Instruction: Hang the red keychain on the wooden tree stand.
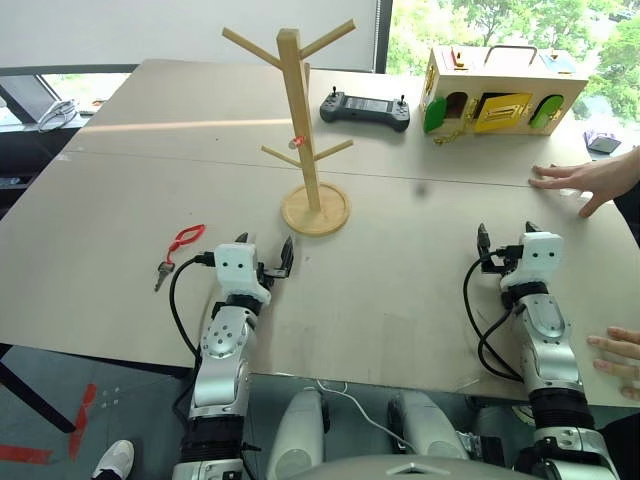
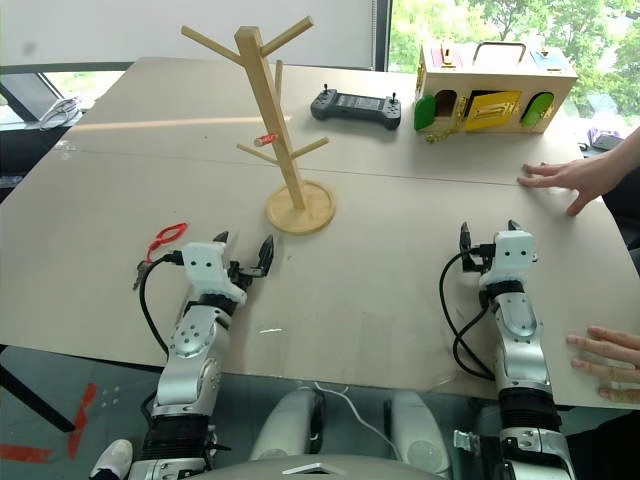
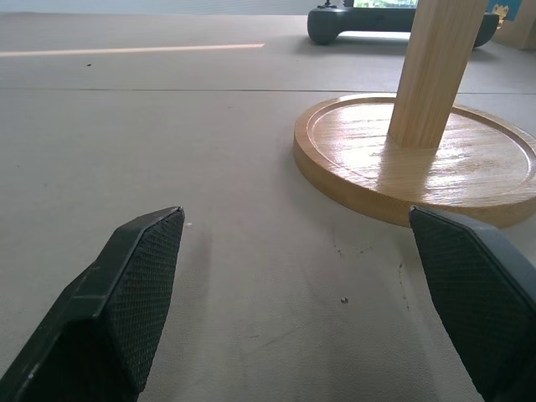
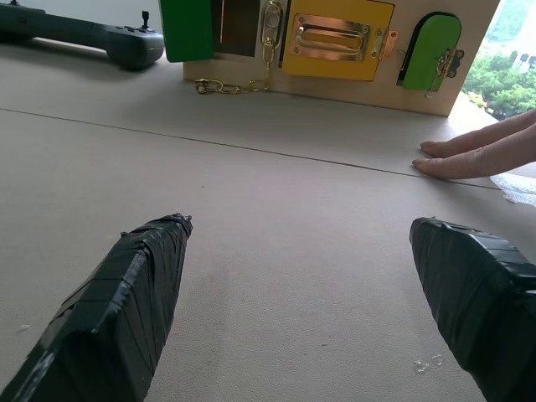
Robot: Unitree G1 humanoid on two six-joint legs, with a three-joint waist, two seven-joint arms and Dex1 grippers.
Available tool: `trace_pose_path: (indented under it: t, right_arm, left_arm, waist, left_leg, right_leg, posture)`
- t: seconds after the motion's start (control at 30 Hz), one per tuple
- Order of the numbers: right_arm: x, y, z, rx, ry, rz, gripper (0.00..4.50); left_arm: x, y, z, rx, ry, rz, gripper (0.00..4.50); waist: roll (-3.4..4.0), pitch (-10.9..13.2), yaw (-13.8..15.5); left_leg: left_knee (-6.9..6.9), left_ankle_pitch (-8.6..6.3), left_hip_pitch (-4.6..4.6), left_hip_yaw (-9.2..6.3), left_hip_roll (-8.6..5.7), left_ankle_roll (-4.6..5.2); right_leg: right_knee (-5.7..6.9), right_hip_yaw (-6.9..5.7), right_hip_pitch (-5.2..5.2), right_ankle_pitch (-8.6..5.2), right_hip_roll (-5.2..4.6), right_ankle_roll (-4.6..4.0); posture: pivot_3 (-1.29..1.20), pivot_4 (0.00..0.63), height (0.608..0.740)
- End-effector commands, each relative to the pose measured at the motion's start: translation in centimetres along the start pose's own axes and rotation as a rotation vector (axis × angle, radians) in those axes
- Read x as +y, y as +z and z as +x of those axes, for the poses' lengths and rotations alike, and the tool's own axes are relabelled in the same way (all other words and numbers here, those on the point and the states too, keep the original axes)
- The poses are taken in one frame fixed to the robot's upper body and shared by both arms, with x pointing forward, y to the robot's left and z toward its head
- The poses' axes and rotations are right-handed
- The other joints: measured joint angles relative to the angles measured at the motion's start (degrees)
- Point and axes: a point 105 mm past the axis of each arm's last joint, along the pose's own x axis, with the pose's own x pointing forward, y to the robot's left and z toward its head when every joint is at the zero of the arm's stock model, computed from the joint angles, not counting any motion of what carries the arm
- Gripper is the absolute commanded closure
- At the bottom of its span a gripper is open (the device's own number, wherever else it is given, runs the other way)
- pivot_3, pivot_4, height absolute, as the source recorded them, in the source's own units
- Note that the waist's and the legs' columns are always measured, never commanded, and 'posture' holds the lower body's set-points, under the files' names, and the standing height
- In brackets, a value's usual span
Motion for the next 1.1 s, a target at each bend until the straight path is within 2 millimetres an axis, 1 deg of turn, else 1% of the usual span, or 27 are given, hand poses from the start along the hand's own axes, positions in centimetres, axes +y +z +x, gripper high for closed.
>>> trace_pose_path:
  t: [0.03,0.53,0.67,0.7,0.77,0.8,0.83,0.87,0.97,1.03,1.1]
  right_arm:
    - [-0.6,1.5,0.2,-0.055,-0.007,-0.011,0.00]
    - [-0.7,1.4,0.0,-0.047,0.007,-0.015,0.00]
    - [-0.3,1.3,0.1,-0.036,0.041,0.001,0.00]
    - [0.1,1.3,0.1,-0.028,0.081,0.015,0.00]
    - [2.8,3.1,-0.7,-0.082,0.334,0.021,0.00]
    - [4.1,3.9,-1.6,-0.115,0.460,0.017,0.00]
    - [5.4,4.7,-2.9,-0.141,0.607,0.017,0.00]
    - [6.1,5.2,-4.1,-0.162,0.716,0.014,0.00]
    - [7.3,6.1,-7.2,-0.145,1.000,-0.001,0.00]
    - [7.7,6.4,-8.5,-0.136,1.130,-0.025,0.00]
    - [7.8,6.4,-9.3,-0.122,1.233,-0.055,0.00]
  left_arm:
    - [0.1,1.4,-0.1,-0.054,0.000,0.008,0.07]
    - [-0.1,1.4,-0.2,-0.049,0.002,0.011,0.07]
    - [-0.2,1.3,-0.1,-0.049,0.001,0.009,0.07]
    - [-0.2,1.4,-0.1,-0.050,0.001,0.008,0.07]
    - [-0.2,1.4,-0.1,-0.050,0.000,0.005,0.07]
    - [-0.2,1.4,-0.1,-0.050,-0.002,0.003,0.07]
    - [-0.2,1.4,0.0,-0.047,-0.005,0.002,0.07]
    - [-0.2,1.4,0.0,-0.046,-0.008,0.002,0.07]
    - [0.3,1.4,-0.1,-0.041,-0.003,-0.002,0.07]
    - [0.7,1.6,-0.1,-0.039,0.003,-0.006,0.07]
    - [1.2,1.7,-0.3,-0.039,0.010,-0.007,0.07]
  waist:
    - [0.00,0.0,0.0]
    - [0.00,0.0,0.0]
    - [0.00,0.0,0.0]
    - [0.00,0.0,0.0]
    - [0.05,0.0,0.0]
    - [0.05,0.0,0.0]
    - [0.06,0.0,0.0]
    - [0.06,0.0,0.0]
    - [0.06,0.0,0.0]
    - [0.05,0.0,0.0]
    - [0.02,0.0,-0.1]
  left_leg:
    - [0.00,0.00,0.00,0.00,0.00,0.00]
    - [0.00,0.00,0.00,0.00,0.00,0.00]
    - [0.00,0.00,0.00,0.00,0.00,0.00]
    - [0.00,0.00,0.00,0.00,0.00,0.00]
    - [0.00,0.00,0.00,0.00,0.00,0.00]
    - [0.00,0.00,-0.02,0.01,-0.01,0.00]
    - [0.00,0.00,-0.02,0.01,-0.01,0.00]
    - [0.00,0.00,-0.02,-0.01,-0.01,0.01]
    - [0.00,0.00,-0.03,-0.09,0.00,0.01]
    - [0.04,0.00,-0.03,-0.09,-0.01,0.01]
    - [0.06,0.00,-0.02,-0.11,-0.01,0.01]
  right_leg:
    - [0.00,0.00,0.00,0.00,0.00,0.00]
    - [0.00,0.00,0.00,0.00,0.00,0.00]
    - [0.00,0.00,0.00,0.00,0.00,0.00]
    - [0.00,0.00,0.00,0.00,0.00,0.00]
    - [0.00,0.00,0.00,0.00,0.00,0.00]
    - [-0.01,0.01,0.00,0.00,-0.01,0.00]
    - [-0.02,0.00,0.00,0.00,-0.01,0.00]
    - [-0.02,-0.01,0.00,0.00,0.00,0.01]
    - [-0.05,-0.09,0.04,-0.01,0.01,0.02]
    - [-0.05,-0.10,0.06,-0.01,-0.01,0.02]
    - [-0.05,-0.11,0.07,-0.01,0.01,0.03]
  posture:
    - [0.00,0.150,0.740]
    - [0.00,0.150,0.740]
    - [0.00,0.150,0.740]
    - [0.00,0.150,0.740]
    - [0.00,0.150,0.740]
    - [0.00,0.150,0.740]
    - [0.00,0.150,0.740]
    - [0.00,0.150,0.740]
    - [0.00,0.150,0.740]
    - [0.00,0.150,0.740]
    - [0.00,0.150,0.740]
